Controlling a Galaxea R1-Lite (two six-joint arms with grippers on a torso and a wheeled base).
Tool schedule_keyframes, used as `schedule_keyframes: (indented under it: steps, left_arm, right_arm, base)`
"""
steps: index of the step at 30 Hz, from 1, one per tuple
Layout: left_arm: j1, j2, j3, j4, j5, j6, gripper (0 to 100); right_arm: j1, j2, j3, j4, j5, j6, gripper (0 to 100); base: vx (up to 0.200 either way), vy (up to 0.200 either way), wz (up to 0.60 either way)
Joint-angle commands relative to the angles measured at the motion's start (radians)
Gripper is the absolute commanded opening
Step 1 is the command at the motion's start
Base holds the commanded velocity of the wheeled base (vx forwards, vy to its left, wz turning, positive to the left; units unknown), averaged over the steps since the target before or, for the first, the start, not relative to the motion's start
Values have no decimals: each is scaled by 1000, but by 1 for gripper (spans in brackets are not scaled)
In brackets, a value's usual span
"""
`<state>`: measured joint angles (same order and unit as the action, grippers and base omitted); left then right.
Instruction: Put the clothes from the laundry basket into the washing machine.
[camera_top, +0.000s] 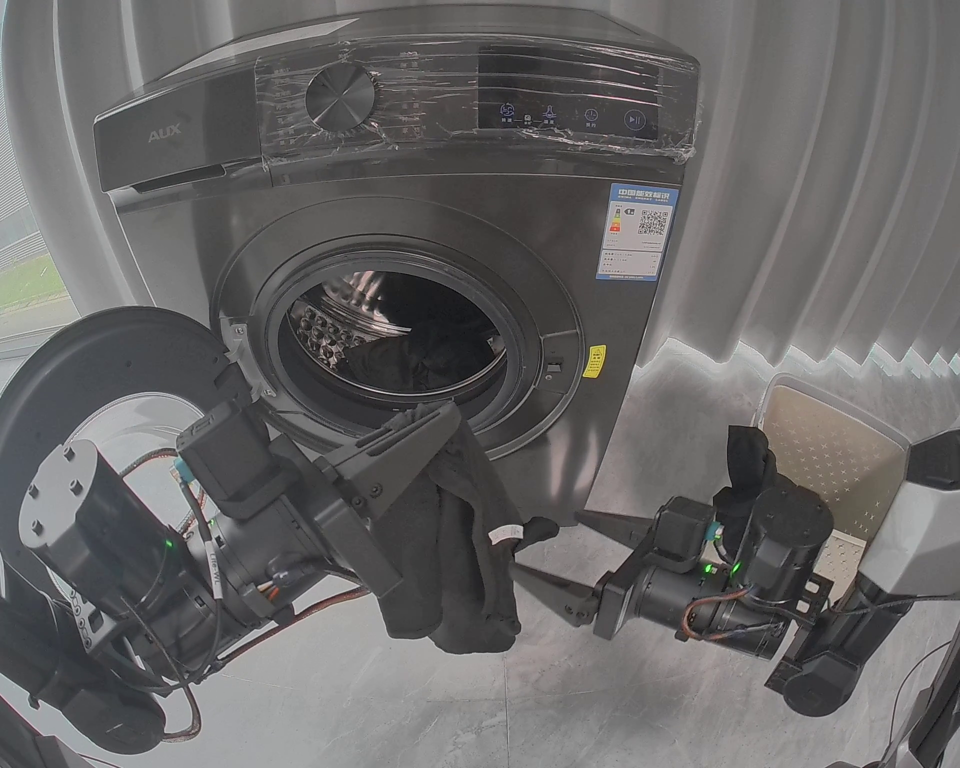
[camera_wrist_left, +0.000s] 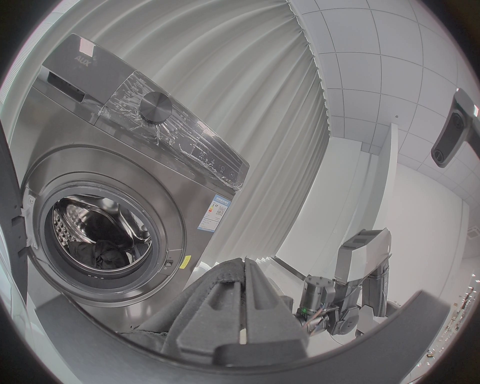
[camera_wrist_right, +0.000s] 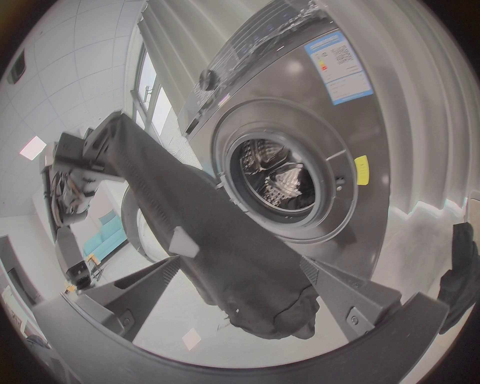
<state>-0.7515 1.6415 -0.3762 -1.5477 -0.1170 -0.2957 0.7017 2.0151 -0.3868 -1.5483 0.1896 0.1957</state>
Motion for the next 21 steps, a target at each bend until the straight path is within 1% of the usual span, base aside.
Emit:
schedule_keyframes:
  steps: [1,4,8,9,12,16,19,21]
  left_arm:
    - [0,3,-4,0,0,0,0]
    - [1,1,-4,0,0,0,0]
    - [1,1,-4,0,0,0,0]
    - [1,0,-4,0,-1,0,0]
    - [1,-2,-4,-2,-1,0,0]
    - [1,-3,-4,0,-1,0,0]
    - [1,-3,-6,0,-1,0,0]
    - [1,-5,-6,0,-1,0,0]
  right_arm:
    - [47,50,5,-1,1,-10,100]
    - [68,97,-4,-1,1,-10,100]
    - [73,134,-18,-1,1,-10,100]
    - [71,168,-57,-1,-1,-10,100]
    - [74,186,-92,-1,-1,-7,100]
    - [90,192,-103,-1,-1,1,100]
    - [88,218,-109,-1,-1,1,100]
    - [84,244,-130,-1,-1,1,100]
  base:
    - [0,0,0]
    - [0,0,0]
    - [0,0,0]
    - [0,0,0]
    - [0,0,0]
    - [0,0,0]
    - [0,0,0]
    - [0,0,0]
